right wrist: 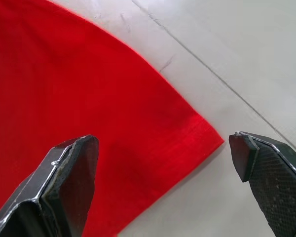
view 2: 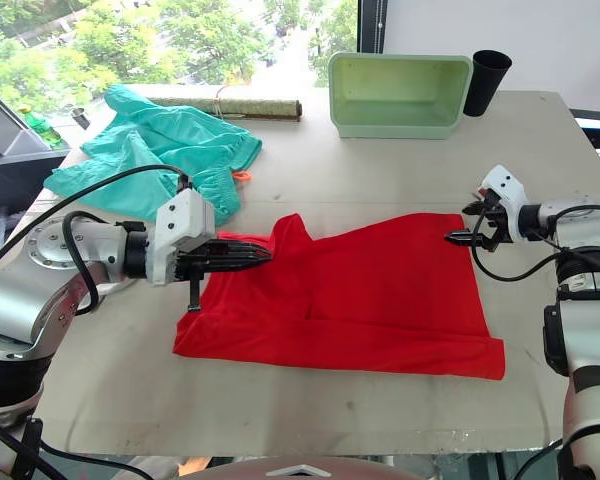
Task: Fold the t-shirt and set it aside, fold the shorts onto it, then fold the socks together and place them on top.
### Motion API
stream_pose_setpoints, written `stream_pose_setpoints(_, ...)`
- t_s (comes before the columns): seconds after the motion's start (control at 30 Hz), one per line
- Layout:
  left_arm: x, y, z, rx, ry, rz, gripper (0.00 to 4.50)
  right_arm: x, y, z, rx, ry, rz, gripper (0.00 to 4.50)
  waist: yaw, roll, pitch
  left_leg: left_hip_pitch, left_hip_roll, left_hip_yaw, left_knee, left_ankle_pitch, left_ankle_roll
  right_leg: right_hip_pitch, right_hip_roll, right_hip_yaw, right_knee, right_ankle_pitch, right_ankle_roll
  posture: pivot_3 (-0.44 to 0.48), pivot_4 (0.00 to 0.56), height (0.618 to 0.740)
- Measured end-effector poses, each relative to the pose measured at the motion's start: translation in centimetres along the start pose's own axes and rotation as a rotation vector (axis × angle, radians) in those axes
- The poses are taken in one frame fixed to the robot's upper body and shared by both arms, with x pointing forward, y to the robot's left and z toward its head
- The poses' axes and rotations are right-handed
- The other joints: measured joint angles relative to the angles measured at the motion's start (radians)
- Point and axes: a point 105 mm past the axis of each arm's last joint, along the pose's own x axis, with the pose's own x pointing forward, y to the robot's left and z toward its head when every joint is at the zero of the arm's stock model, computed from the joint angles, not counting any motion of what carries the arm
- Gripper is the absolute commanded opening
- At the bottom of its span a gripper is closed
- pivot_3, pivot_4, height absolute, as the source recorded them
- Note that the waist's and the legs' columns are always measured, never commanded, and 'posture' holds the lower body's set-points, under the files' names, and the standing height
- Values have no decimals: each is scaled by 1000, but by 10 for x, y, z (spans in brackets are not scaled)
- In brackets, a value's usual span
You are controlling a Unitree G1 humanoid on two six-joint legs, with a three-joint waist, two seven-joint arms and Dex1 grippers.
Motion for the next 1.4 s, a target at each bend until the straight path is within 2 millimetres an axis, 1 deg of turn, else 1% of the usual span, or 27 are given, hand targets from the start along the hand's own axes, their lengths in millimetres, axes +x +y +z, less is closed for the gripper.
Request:
stream_pose_setpoints(0.17,-1,-9,-5,-6,22,-40,29,0,-4,9,-52,13,-16,4500,0,0,0,0,0,0,0,0,0,0,0,0,0,0,0,0,150,740)
stream_pose_setpoints(0.33,-4,-21,-15,-39,61,-94,29,1,-4,7,-59,23,-14,4500,0,0,0,0,0,0,0,0,0,0,0,0,0,0,0,0,150,740)
stream_pose_setpoints(0.67,-6,-21,-15,-25,67,-95,29,2,-3,5,-69,44,-8,4500,0,0,0,0,0,0,0,0,0,0,0,0,0,0,0,0,150,740)
stream_pose_setpoints(0.7,-6,-21,-15,-25,67,-94,0,2,-3,5,-71,45,-7,3922,0,0,0,0,0,0,0,0,0,0,0,0,0,0,0,0,150,740)
stream_pose_setpoints(0.73,-6,-20,-15,-24,67,-93,0,2,-3,5,-74,46,-6,3582,0,0,0,0,0,0,0,0,0,0,0,0,0,0,0,0,150,740)
stream_pose_setpoints(0.83,-6,-20,-15,-22,68,-91,0,0,-2,6,-88,47,6,2144,0,0,0,0,0,0,0,0,0,0,0,0,0,0,0,0,150,740)
stream_pose_setpoints(0.97,-6,-20,-15,-21,67,-90,0,-7,-1,5,-105,53,32,71,0,0,0,0,0,0,0,0,0,0,0,0,-1,0,0,0,150,740)
stream_pose_setpoints(1.13,-7,-19,-15,-14,63,-88,0,-9,2,7,-120,50,65,23,-1,0,0,0,0,0,0,0,0,0,0,0,-1,0,0,0,150,740)
stream_pose_setpoints(1.27,-8,-12,-15,-19,56,-68,0,-12,3,11,-155,28,79,23,0,1,0,0,0,0,0,0,0,0,0,0,-1,0,0,0,150,740)
stream_pose_setpoints(1.33,-12,-3,-16,-30,36,-30,0,-14,4,15,-181,-9,83,23,0,1,0,0,0,0,0,0,0,0,0,0,-1,0,0,0,150,740)
stream_pose_setpoints(1.4,-23,14,-13,-33,-4,51,0,-18,5,15,-209,-64,77,23,2,1,0,0,0,0,0,0,0,0,0,-1,-1,0,0,0,150,740)
